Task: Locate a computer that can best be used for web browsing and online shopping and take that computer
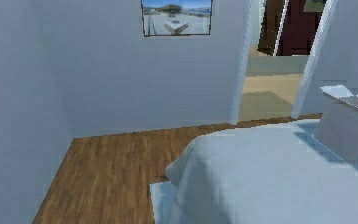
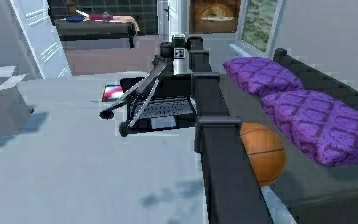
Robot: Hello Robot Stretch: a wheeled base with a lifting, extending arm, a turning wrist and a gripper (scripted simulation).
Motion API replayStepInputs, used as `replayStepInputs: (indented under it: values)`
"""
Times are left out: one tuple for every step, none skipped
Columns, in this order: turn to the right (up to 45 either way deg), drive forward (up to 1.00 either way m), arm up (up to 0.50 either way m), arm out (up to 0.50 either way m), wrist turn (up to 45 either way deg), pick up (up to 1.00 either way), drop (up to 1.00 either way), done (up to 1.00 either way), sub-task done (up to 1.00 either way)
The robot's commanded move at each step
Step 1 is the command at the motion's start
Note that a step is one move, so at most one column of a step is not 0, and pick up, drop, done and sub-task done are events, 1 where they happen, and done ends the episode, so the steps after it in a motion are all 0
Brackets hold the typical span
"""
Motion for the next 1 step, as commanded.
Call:
replayStepInputs:
  values:
    - [0.0, 0.00, 0.00, 0.00, 45.0, 0.00, 0.00, 0.00, 0.00]
